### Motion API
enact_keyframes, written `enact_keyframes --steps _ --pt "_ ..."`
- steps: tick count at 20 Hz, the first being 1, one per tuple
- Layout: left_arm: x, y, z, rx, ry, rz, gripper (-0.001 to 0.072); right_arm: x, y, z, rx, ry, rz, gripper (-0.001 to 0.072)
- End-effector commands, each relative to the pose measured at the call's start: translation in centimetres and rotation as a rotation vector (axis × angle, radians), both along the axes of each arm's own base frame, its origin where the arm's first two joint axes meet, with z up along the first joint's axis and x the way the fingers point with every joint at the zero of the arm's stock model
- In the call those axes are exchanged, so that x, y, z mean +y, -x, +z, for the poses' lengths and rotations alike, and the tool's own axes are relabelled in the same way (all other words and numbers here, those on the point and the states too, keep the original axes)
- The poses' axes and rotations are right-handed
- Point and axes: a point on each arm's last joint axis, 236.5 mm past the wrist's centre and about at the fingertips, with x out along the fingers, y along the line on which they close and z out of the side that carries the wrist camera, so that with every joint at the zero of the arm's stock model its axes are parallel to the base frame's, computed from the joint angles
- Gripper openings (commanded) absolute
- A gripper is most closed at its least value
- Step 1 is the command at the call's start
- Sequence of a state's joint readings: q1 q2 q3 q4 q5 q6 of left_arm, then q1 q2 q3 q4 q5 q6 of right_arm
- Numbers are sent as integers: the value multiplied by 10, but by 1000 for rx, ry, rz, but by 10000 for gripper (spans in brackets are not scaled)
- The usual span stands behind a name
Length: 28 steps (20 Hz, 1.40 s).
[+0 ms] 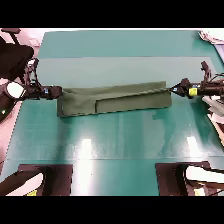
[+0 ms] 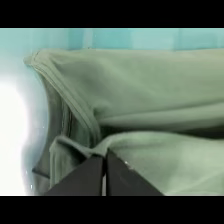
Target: Fold the shirts.
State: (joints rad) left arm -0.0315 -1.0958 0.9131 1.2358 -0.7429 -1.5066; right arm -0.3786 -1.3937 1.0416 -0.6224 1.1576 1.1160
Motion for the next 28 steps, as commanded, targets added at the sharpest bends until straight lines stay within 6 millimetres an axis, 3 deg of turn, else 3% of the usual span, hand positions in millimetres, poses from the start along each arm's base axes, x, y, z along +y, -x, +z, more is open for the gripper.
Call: enact_keyframes --steps 1,6,12,13,14,15,16,19,21,23,24,26,28 --pt "2 -6 -16 9 -37 -31 32 0 -9 -17 36 -11 7 25" --pt "3 -15 -36 28 -43 -36 32 0 -5 -47 105 -31 13 25" --pt "-3 -21 -43 -4 -83 -129 32 -1 -7 -52 82 -11 35 41" --pt "-3 -21 -43 -3 -83 -129 33 -1 -8 -52 72 -7 43 146" --pt "-3 -21 -43 -4 -83 -129 54 -1 -8 -52 68 -4 46 330" --pt "-3 -22 -43 -6 -83 -128 312 -1 -8 -51 68 -4 46 390" --pt "-3 -23 -42 -10 -83 -126 564 -2 -8 -51 67 -4 45 390" --pt "-3 -29 -29 -38 -86 -129 571 -6 -13 -43 20 29 44 390" --pt "-2 -38 -4 -94 -103 -132 571 -19 -27 -22 -77 103 -3 390" --pt "1 -43 36 -174 -140 -145 569 -39 -36 10 -195 220 -42 390" --pt "0 -41 54 -203 -152 -164 467 -49 -35 22 -228 270 -54 391" --pt "-8 -28 88 -238 -140 -202 36 -69 -21 39 -253 367 -48 390" --pt "-38 -13 110 -257 -23 -274 30 -82 -5 48 -246 402 -39 391"
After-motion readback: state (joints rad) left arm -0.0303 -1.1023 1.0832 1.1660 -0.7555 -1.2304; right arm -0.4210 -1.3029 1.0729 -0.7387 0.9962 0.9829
